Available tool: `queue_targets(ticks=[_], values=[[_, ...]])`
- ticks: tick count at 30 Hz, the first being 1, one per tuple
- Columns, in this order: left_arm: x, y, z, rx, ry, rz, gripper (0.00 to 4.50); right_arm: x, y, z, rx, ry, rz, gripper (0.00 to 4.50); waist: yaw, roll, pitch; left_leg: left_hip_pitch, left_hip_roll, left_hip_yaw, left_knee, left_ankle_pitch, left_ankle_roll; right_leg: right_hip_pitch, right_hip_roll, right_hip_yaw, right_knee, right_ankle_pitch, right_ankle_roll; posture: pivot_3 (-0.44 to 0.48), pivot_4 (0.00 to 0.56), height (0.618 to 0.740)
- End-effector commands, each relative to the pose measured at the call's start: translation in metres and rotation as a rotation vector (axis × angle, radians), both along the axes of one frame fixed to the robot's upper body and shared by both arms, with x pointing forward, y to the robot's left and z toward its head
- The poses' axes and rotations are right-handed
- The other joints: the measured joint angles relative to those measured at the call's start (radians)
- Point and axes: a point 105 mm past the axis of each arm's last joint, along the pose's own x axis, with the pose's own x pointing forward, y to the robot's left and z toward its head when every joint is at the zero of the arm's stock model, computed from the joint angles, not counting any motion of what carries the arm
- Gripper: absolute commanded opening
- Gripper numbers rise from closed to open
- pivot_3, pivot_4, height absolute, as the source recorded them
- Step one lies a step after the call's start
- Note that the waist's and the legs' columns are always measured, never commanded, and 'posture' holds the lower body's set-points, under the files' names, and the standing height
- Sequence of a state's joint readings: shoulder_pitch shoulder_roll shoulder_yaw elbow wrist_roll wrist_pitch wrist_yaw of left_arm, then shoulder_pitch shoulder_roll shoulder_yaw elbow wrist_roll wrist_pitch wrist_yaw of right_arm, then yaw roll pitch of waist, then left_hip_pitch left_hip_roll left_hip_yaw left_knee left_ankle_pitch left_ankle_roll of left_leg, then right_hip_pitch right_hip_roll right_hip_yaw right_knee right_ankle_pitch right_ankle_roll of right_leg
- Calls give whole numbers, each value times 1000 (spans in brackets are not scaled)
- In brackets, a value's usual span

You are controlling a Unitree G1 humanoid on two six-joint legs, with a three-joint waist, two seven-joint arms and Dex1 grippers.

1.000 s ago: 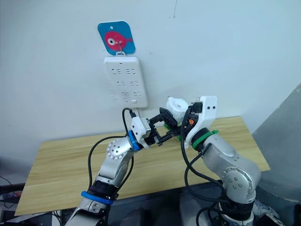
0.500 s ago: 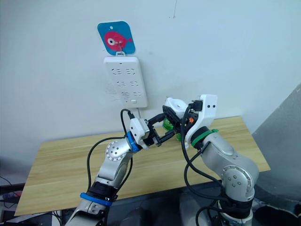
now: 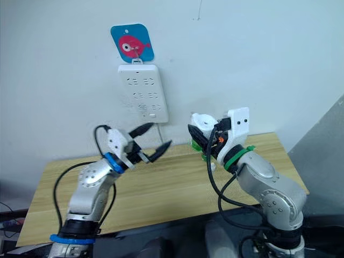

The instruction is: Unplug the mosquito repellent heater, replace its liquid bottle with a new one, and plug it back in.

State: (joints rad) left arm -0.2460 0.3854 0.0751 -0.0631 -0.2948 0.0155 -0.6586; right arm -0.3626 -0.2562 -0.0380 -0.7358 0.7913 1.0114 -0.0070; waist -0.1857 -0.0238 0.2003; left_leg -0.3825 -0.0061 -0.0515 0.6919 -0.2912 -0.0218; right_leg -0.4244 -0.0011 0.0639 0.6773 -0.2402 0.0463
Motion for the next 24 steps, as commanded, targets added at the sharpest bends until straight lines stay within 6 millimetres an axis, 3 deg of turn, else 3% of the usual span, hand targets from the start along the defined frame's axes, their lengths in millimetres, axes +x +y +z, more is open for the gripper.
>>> queue_targets(ticks=[1, 9, 15, 24], values=[[11, 20, 19, -5, -32, 73, 4500, -11, 5, 16, -25, -100, 53, 3043, 6, 0, 0, 0, 0, 0, 0, 0, 0, 0, 0, 0, 0, 0, 0, -163, 153, 733], [35, 38, 32, -8, -25, 85, 4500, -15, 8, 9, -75, -106, 80, 3043, 28, 0, 0, -1, -1, 1, 0, 0, 0, 0, 0, 0, -2, 0, 0, -159, 155, 733], [44, 33, 24, 26, 27, 6, 4500, -16, 8, 9, -77, -113, 78, 3042, 32, 0, 0, -1, 0, 0, -1, 0, 0, 0, -1, 0, -2, 0, 0, -160, 154, 733], [69, 29, 37, 26, 71, -35, 4500, -19, 8, 11, -89, -127, 87, 3042, 44, 0, 0, -1, 0, 0, -1, 0, 0, 0, -1, -1, -3, 0, -1, -175, 149, 733]])
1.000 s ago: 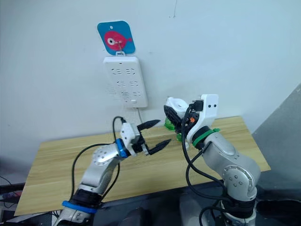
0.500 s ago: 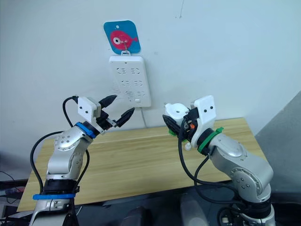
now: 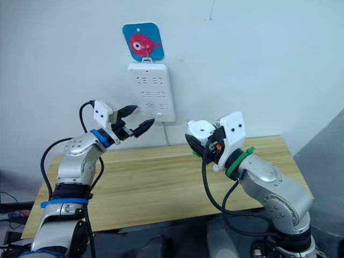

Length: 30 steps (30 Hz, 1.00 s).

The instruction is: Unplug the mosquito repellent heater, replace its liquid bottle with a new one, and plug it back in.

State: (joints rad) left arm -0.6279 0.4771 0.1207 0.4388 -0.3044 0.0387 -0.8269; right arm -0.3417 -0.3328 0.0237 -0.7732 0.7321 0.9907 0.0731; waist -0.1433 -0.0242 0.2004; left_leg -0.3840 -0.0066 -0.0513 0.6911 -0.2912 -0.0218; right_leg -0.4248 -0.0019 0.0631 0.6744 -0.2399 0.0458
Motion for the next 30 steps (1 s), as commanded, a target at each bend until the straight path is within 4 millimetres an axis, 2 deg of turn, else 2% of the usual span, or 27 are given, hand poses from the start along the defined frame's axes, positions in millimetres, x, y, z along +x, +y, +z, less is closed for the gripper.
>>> queue_targets(ticks=[1, 5, 11, 21, 30], values=[[6, -5, 19, 9, -30, -41, 4500, -10, 3, 16, 16, -81, 30, 3042, 2, 0, 0, 0, 0, 0, 0, 0, 0, 0, 0, 0, 0, 0, 0, -181, 148, 733], [8, -14, 21, 26, 5, -105, 4500, -12, 2, 15, 10, -84, 34, 3042, 11, -1, 0, 0, -1, -2, 1, 0, 0, 1, -1, -1, 1, 0, 0, -186, 145, 733], [0, -33, 28, 31, 70, -254, 4500, -16, 5, 15, -1, -85, 67, 3042, 3, -1, 0, -1, -1, -1, 1, 0, 0, 0, -1, -1, 0, 1, -1, -188, 141, 733], [-1, -41, 41, 31, 66, -320, 4500, -20, 8, 16, -12, -86, 108, 3042, 1, -1, 0, 0, 0, -1, -1, 0, 0, -1, -1, -1, 1, 3, -4, -195, 134, 733], [-2, -47, 36, 25, 89, -327, 1758, -9, 15, 24, -12, -87, 84, 3042, 1, -1, 0, -1, 0, -1, 0, 0, 0, -1, -1, -1, 1, 3, -4, -197, 134, 733]])
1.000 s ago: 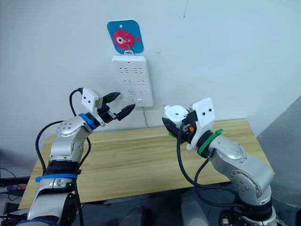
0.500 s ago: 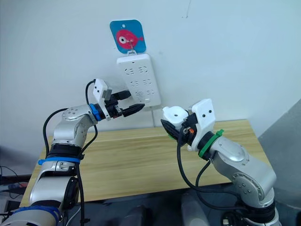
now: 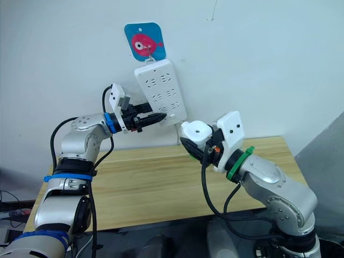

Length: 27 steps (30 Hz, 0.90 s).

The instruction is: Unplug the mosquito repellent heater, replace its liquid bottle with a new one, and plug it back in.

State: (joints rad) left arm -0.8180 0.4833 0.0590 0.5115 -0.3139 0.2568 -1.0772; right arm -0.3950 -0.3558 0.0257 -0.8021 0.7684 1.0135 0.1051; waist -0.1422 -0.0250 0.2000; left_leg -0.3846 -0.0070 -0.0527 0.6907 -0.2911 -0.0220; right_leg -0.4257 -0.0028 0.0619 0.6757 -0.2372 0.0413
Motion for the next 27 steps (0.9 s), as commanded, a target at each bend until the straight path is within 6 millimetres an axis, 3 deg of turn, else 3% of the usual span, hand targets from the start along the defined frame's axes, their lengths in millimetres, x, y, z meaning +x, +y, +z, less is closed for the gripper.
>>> queue_targets(ticks=[1, 2, 13, 19, 27], values=[[-4, -8, 14, -13, -50, -31, 1435, 1, 6, 10, 6, -33, -5, 3042, 0, 0, 0, 0, 0, 0, 0, 0, 0, 0, 0, 0, 0, 0, 0, -196, 135, 733], [-4, -8, 14, -11, -45, -31, 1285, 4, 7, 10, -3, -32, -13, 3042, 0, 0, 0, 0, 0, 0, 0, 0, 0, 0, 0, 0, 0, 0, 0, -198, 135, 733], [-5, -12, 10, 0, -30, -39, 1286, 51, 31, 17, -52, 25, -147, 3042, 0, -1, 0, -1, -1, -1, 0, 0, 0, -1, -5, -1, 1, 0, -1, -202, 131, 733], [-6, -12, 8, -3, -27, -36, 1286, 61, 38, 13, -38, 31, -173, 3042, 0, -1, -2, -15, -1, -2, 3, 0, -1, -16, -8, -2, 5, 1, -1, -185, 130, 733], [-8, -12, 4, -3, -22, -33, 1286, 64, 43, 19, -3, -19, -184, 3042, -1, -1, -3, -15, -2, -2, 3, 0, -1, -16, -8, -2, 5, 1, -1, -179, 131, 733]])
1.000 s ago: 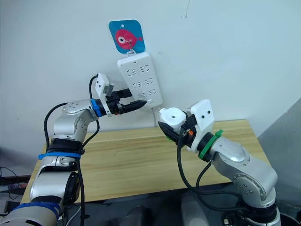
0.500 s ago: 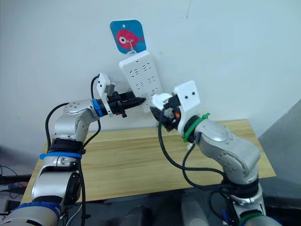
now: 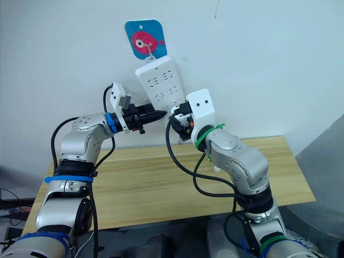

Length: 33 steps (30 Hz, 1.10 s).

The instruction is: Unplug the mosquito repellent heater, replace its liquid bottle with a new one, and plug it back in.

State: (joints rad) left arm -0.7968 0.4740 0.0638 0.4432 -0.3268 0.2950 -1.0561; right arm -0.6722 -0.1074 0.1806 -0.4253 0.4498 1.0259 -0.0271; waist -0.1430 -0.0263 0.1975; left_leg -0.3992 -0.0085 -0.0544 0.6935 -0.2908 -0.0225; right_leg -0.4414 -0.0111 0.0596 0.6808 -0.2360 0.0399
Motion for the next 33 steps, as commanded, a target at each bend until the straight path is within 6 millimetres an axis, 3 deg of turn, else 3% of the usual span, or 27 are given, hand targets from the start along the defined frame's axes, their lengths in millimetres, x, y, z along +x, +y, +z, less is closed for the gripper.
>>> queue_targets(ticks=[1, 33], values=[[-4, -7, 1, 10, -16, -29, 1286, -3, 2, 20, 34, -89, 6, 3042, 0, 0, 0, 0, 0, 0, 0, 0, 0, 0, 0, 0, 0, 0, 0, -179, 131, 733], [-6, -8, -5, 0, 12, -54, 1286, 9, 8, 9, -2, -133, -7, 3042, -16, 0, -2, 1, 0, 1, 2, 0, 0, 0, 0, 0, 1, 2, -1, -176, 133, 733]])
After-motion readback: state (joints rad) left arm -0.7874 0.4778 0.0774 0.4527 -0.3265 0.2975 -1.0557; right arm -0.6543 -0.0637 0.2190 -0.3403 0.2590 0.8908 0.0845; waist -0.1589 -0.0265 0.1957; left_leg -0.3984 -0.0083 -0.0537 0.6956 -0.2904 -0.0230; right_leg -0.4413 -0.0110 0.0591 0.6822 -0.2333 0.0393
